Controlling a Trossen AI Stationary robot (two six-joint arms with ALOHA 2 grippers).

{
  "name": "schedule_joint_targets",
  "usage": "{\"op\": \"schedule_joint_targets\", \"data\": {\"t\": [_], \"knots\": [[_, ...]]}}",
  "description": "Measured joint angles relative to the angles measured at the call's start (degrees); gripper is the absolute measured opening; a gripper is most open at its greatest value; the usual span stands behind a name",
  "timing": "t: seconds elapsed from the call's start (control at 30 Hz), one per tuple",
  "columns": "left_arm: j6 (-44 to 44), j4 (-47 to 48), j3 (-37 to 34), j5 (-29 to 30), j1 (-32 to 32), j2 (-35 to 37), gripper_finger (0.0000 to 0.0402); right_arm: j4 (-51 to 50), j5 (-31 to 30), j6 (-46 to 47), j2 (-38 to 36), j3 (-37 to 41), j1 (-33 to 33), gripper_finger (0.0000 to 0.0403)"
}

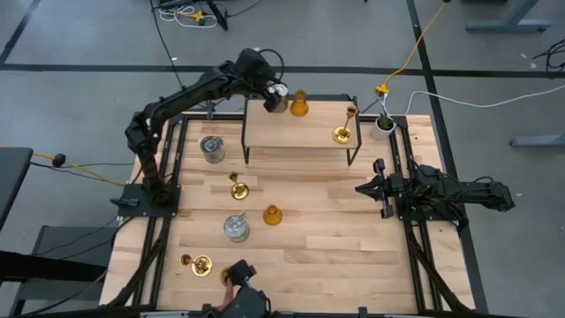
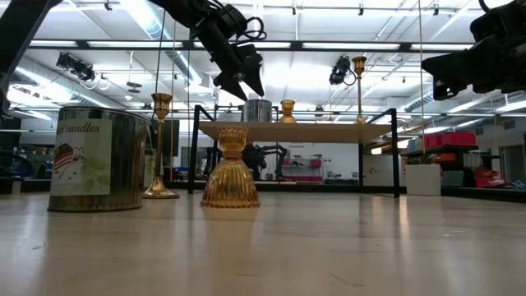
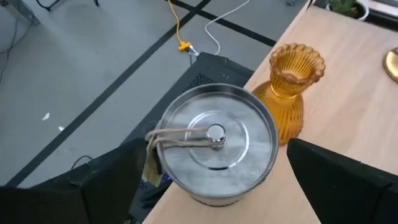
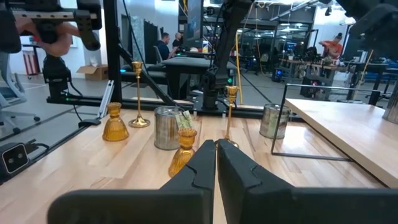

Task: Pick & Place candle stick holders
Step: Adjust the scented candle on the shelf

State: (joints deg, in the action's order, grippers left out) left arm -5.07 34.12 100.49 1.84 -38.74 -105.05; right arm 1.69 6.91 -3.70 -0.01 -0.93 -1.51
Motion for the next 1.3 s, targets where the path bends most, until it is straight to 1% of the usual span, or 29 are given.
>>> {"op": "schedule_joint_targets", "data": {"t": [0.47,0.7,1.3], "knots": [[1.21,-1.87,-0.01,-3.16,-0.14,-1.91,0.04,0.0,0.01,0.0,0.0,0.0,0.01,0.0022],[1.45,-4.87,0.02,-2.14,-0.31,-3.37,0.0399,0.0,0.03,-0.02,0.0,0.0,0.0,0.0022],[1.19,-2.68,0.11,-3.11,-0.28,-3.28,0.0399,0.0,0.01,-0.02,0.0,0.0,-0.01,0.0022]]}}
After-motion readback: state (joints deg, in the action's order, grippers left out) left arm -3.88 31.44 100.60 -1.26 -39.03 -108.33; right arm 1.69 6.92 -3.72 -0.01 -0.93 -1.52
